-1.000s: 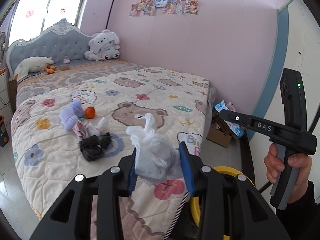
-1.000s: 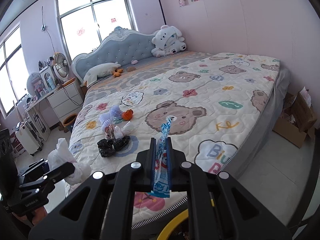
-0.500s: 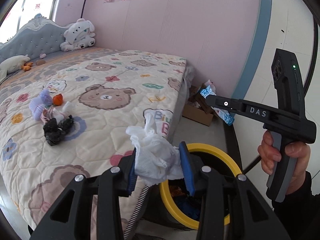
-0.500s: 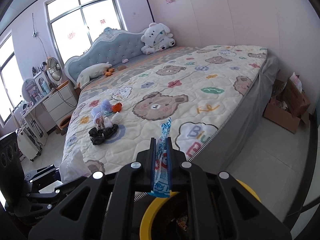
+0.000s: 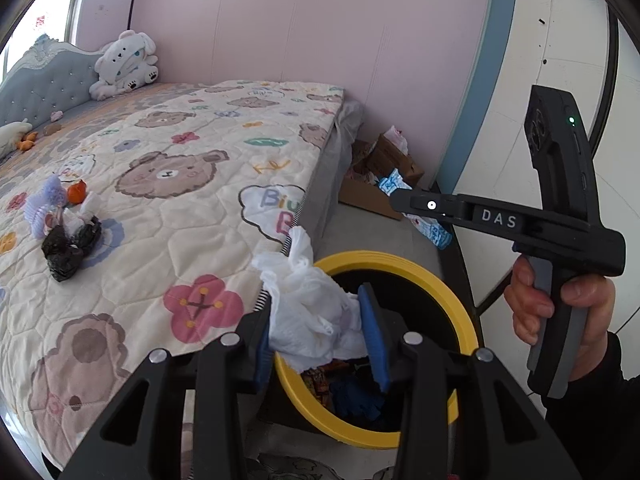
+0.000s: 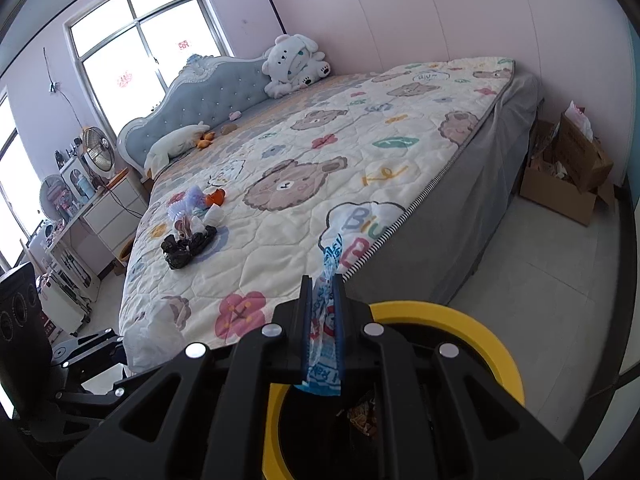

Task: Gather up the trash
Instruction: 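Carry the tissue and wrapper over the yellow bin and open both tools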

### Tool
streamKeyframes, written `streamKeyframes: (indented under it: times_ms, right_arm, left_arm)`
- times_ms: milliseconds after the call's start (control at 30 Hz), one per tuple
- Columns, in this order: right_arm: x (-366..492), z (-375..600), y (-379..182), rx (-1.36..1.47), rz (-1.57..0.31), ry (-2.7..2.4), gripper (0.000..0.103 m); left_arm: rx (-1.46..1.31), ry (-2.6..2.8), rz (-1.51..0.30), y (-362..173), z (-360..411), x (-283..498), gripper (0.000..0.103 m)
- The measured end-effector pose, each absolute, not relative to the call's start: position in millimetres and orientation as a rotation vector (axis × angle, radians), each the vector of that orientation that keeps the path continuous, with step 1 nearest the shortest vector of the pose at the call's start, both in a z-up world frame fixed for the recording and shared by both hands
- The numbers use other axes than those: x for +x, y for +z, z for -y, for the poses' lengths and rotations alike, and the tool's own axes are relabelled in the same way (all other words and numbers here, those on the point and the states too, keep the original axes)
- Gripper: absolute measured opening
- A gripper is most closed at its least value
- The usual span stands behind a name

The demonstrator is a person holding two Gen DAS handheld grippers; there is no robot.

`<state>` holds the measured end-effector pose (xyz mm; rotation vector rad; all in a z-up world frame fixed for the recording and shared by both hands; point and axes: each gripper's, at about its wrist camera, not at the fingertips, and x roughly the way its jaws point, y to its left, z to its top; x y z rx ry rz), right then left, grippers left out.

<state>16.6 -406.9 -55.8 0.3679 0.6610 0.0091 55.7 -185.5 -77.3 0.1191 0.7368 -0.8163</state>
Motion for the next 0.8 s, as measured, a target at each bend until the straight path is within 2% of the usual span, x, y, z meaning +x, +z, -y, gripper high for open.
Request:
streamKeyframes:
  times_ms: [633, 700, 767, 800]
  right_arm:
    - [3, 443, -94, 0.476, -0.709, -0.018, 0.011]
    - [3, 445, -95, 0.485, -0.71, -0.02, 0.015]
    - [3, 447, -95, 0.493, -0.708, -0.023, 0.024]
    - [2, 448, -95, 0.496, -0.705, -0.028, 0.026]
  left_arm:
    - [0.167, -0.912, -0.847, -114, 225, 44, 0.039]
    - [0.165, -0.912, -0.851, -115, 225, 44, 0.041]
    - [0.165, -0.915, -0.851, -115, 226, 44, 0.043]
    - [0.164, -0.916, -0.85, -115, 225, 44, 0.045]
